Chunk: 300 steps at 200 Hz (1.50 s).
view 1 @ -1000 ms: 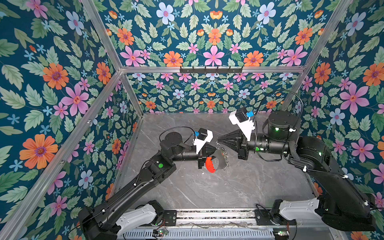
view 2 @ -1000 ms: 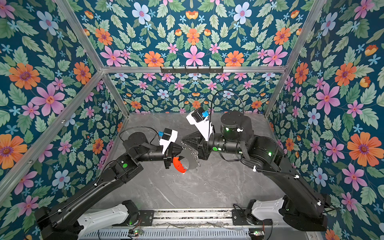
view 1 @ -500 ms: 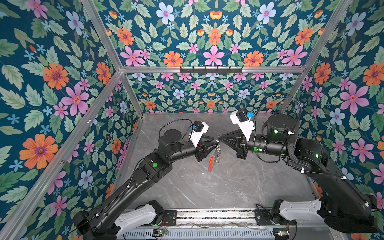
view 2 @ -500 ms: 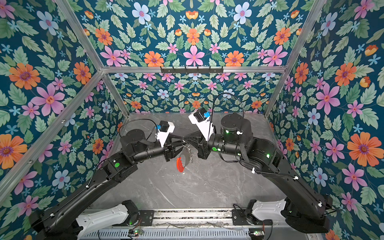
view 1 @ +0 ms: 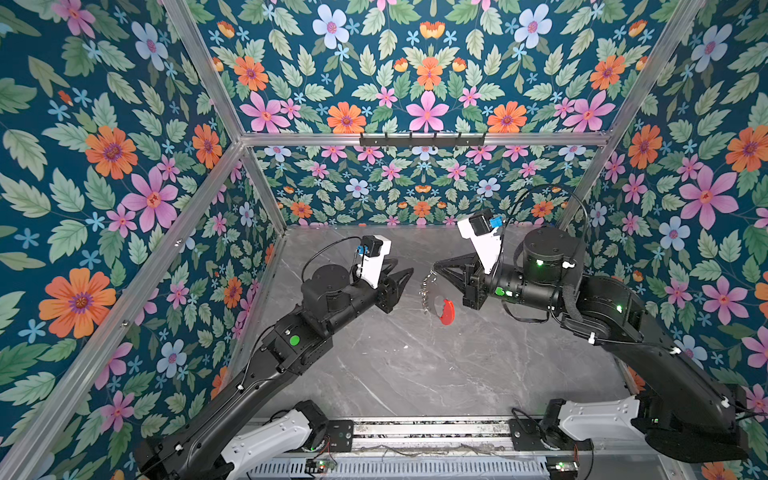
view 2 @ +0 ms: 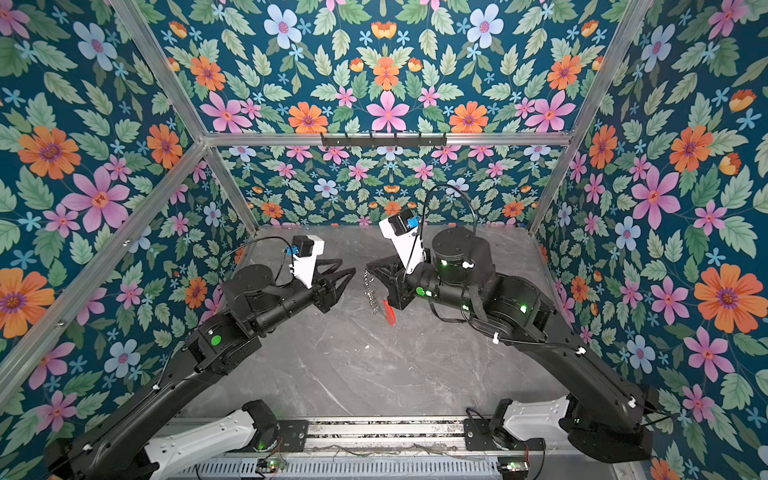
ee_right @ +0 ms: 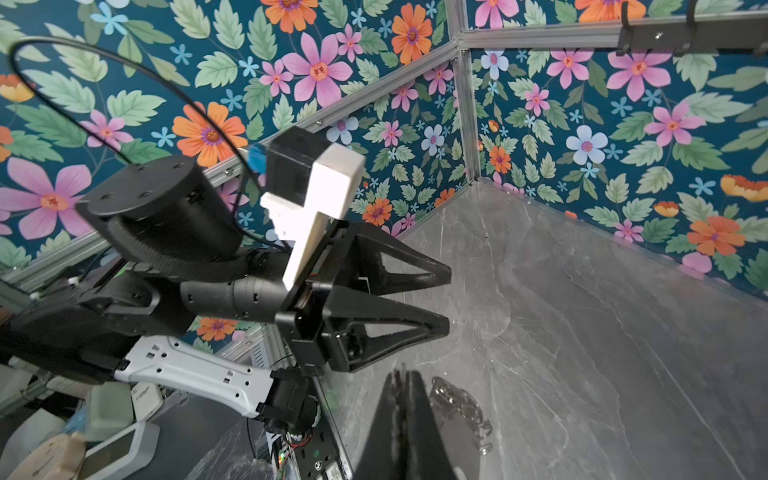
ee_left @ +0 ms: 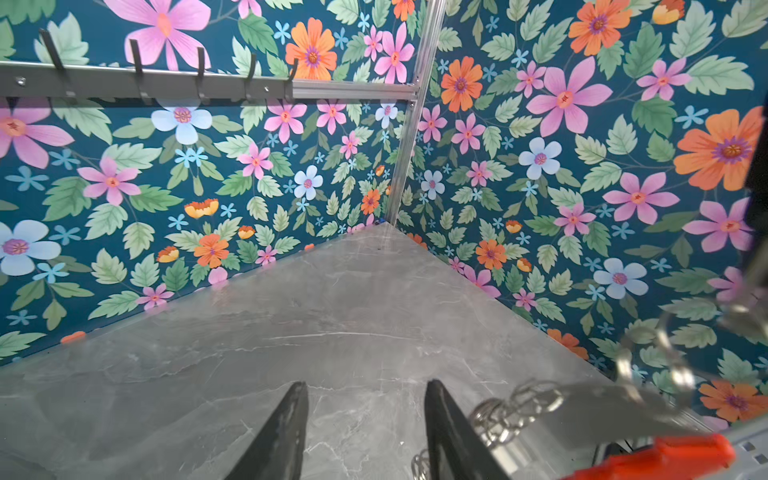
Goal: Remove the keys from the keyring
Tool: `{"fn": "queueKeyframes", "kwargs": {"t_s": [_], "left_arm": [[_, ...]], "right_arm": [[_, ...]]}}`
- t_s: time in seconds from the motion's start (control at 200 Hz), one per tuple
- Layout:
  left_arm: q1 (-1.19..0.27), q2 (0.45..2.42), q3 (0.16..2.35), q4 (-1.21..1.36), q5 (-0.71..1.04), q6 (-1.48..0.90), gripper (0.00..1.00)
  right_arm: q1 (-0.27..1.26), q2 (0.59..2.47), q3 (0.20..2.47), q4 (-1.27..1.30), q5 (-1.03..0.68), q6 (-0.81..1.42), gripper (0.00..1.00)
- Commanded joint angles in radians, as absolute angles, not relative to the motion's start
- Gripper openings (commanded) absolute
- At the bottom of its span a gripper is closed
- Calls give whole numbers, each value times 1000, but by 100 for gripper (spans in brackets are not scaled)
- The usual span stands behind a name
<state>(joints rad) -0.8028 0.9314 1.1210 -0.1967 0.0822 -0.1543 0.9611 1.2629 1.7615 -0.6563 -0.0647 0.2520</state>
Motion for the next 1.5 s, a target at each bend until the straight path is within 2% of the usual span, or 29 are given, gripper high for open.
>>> {"fn": "queueKeyframes", "kwargs": {"t_s": [0.0, 0.385, 0.535, 0.715, 0.835, 0.885, 0.93, 1.11, 1.37, 1.495], "left_arm": [[-804, 917, 1111, -130, 61, -158, 50], [-803, 914, 1092, -82, 141, -166, 57], [-802, 929, 1099, -76, 234, -173, 52], [-804, 942, 1097, -72, 291, -189, 53], [-804, 964, 1092, -46, 343, -219, 44], [-807, 971, 1094, -47, 321, -230, 45], [-814, 974, 1093, -51, 281, -231, 49], [-894, 961, 1075, -55, 55, -165, 55], [-1008, 980, 1044, -8, -209, -42, 54], [-1020, 957, 1009, 39, -238, -14, 55]], "right_arm": [[966, 1280, 1769, -654, 28, 336, 0], [969, 1290, 1713, -593, 149, 472, 0], [969, 1299, 1715, -583, 157, 478, 0], [969, 1286, 1689, -556, 190, 489, 0], [970, 1285, 1686, -549, 196, 491, 0], [970, 1282, 1685, -551, 204, 493, 0], [969, 1277, 1678, -544, 210, 498, 0], [971, 1256, 1636, -498, 235, 527, 0], [971, 1235, 1586, -428, 258, 605, 0], [969, 1216, 1551, -390, 273, 660, 0]]}}
